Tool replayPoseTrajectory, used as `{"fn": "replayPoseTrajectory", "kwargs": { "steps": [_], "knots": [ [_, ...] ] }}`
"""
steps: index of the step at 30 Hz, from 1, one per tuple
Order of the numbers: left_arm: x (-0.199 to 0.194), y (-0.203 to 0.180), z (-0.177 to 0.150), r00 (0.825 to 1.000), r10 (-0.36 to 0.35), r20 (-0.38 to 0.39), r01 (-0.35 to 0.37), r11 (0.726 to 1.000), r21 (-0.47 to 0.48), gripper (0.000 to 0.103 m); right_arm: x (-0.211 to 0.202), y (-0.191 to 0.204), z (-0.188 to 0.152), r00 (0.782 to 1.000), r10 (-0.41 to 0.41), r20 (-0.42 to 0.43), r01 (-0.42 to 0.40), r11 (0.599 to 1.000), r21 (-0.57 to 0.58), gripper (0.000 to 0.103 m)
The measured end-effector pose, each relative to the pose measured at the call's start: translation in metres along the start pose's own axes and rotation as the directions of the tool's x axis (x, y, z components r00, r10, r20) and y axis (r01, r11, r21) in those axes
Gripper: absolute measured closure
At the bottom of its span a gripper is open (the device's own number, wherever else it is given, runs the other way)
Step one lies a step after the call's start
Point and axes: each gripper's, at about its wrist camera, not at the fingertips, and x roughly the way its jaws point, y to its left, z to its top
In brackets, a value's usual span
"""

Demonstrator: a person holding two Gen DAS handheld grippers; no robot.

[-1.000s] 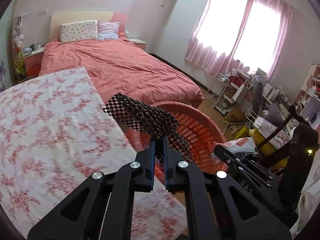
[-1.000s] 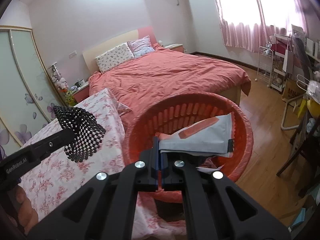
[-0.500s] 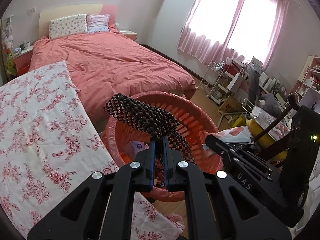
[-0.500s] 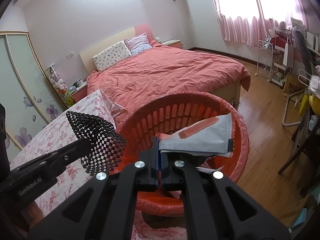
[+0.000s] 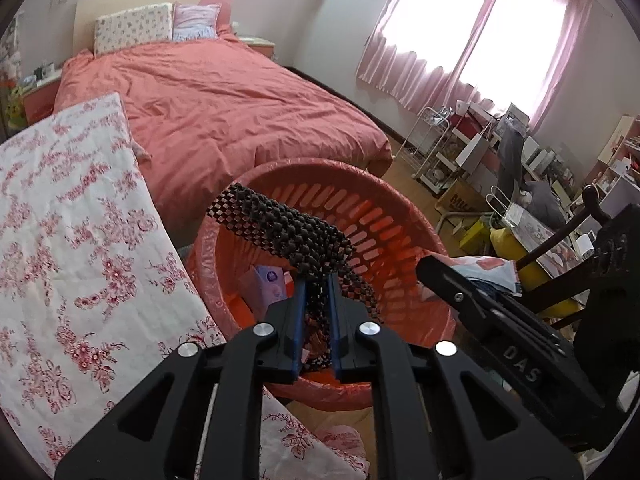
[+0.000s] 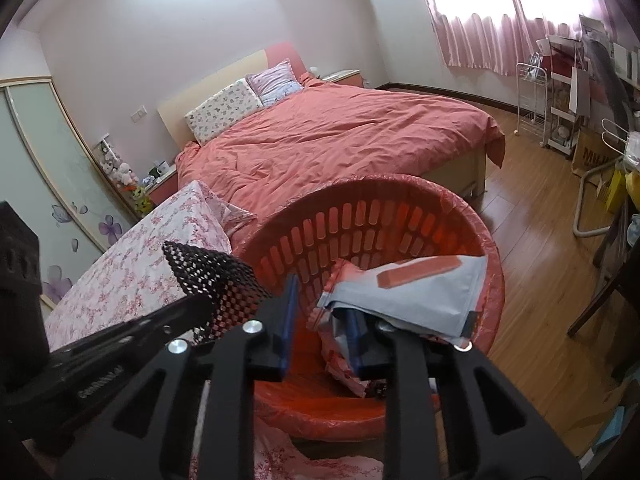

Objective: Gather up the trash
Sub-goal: 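Open the left tool to drop the mesh while the right tool releases the packet into the basket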

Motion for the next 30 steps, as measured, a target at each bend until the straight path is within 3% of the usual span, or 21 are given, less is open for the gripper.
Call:
{"fn": "replayPoseTrajectory", "kwargs": {
  "steps": [1, 3, 5, 10, 12, 14, 15, 17, 18, 20, 22, 23, 25, 26, 28, 29, 30],
  "knots": [
    [0.001, 0.000, 0.000, 1.000, -0.001, -0.003, 0.001, 1.000, -0.002, 0.087, 0.000, -0.001, 0.000, 1.000, 0.002, -0.003, -0.002, 1.000, 0.005, 0.079],
    [0.001, 0.000, 0.000, 1.000, 0.000, -0.005, 0.000, 1.000, -0.006, 0.074, 0.001, -0.003, 0.000, 1.000, 0.011, -0.010, -0.011, 1.000, 0.020, 0.075],
    [0.000, 0.001, 0.000, 1.000, -0.001, 0.000, 0.001, 1.000, -0.010, 0.069, 0.001, -0.006, 0.001, 1.000, 0.022, -0.016, -0.022, 0.999, 0.042, 0.074],
    [-0.003, 0.004, 0.003, 1.000, -0.001, 0.007, 0.001, 1.000, -0.018, 0.066, 0.000, -0.013, 0.006, 0.998, 0.065, -0.024, -0.063, 0.993, 0.101, 0.072],
    [-0.004, 0.005, 0.003, 1.000, 0.010, 0.014, -0.010, 1.000, -0.013, 0.065, 0.006, -0.010, 0.008, 0.998, -0.021, -0.052, 0.024, 0.998, 0.056, 0.072],
    [-0.007, 0.007, 0.004, 1.000, 0.019, 0.022, -0.019, 1.000, -0.018, 0.065, 0.009, -0.014, 0.007, 0.997, 0.030, -0.070, -0.023, 0.995, 0.100, 0.072],
    [-0.009, 0.009, 0.004, 0.999, 0.022, 0.028, -0.021, 1.000, -0.020, 0.065, 0.011, -0.013, 0.007, 0.997, -0.005, -0.073, 0.010, 0.997, 0.080, 0.072],
    [-0.013, 0.014, 0.004, 0.999, 0.036, 0.038, -0.035, 0.999, -0.023, 0.065, 0.014, -0.016, 0.004, 0.995, 0.045, -0.089, -0.034, 0.992, 0.121, 0.073],
    [-0.016, 0.017, 0.004, 0.998, 0.043, 0.047, -0.042, 0.999, -0.023, 0.065, 0.015, -0.015, 0.004, 0.996, 0.005, -0.092, 0.004, 0.995, 0.098, 0.072],
    [-0.019, 0.021, 0.005, 0.997, 0.056, 0.055, -0.055, 0.998, -0.024, 0.065, 0.017, -0.013, 0.001, 0.992, 0.053, -0.111, -0.041, 0.993, 0.108, 0.074],
    [-0.023, 0.025, 0.006, 0.996, 0.065, 0.063, -0.063, 0.998, -0.028, 0.065, 0.016, -0.001, -0.001, 0.995, -0.016, -0.103, 0.019, 0.999, 0.032, 0.072],
    [-0.023, 0.028, 0.007, 0.996, 0.063, 0.063, -0.061, 0.998, -0.033, 0.065, 0.014, 0.005, -0.002, 0.994, 0.035, -0.103, -0.032, 0.999, 0.030, 0.074],
    [-0.026, 0.031, 0.008, 0.995, 0.068, 0.069, -0.066, 0.997, -0.036, 0.065, 0.016, 0.014, -0.004, 0.995, -0.013, -0.104, 0.011, 1.000, -0.022, 0.071],
    [-0.026, 0.032, 0.008, 0.995, 0.068, 0.069, -0.066, 0.997, -0.037, 0.065, 0.014, 0.015, -0.005, 0.993, 0.038, -0.108, -0.039, 0.999, -0.008, 0.073],
    [-0.030, 0.035, 0.008, 0.993, 0.086, 0.081, -0.084, 0.996, -0.031, 0.065, 0.016, 0.017, -0.007, 0.994, -0.046, -0.099, 0.041, 0.998, -0.048, 0.069],
    [-0.031, 0.037, 0.008, 0.992, 0.091, 0.082, -0.089, 0.996, -0.031, 0.065, 0.014, 0.015, -0.007, 0.993, 0.027, -0.113, -0.028, 1.000, -0.008, 0.070],
    [-0.033, 0.039, 0.008, 0.992, 0.089, 0.086, -0.086, 0.996, -0.033, 0.065, 0.010, 0.017, -0.006, 0.996, 0.028, -0.090, -0.029, 0.999, -0.016, 0.071]
  ]
}}
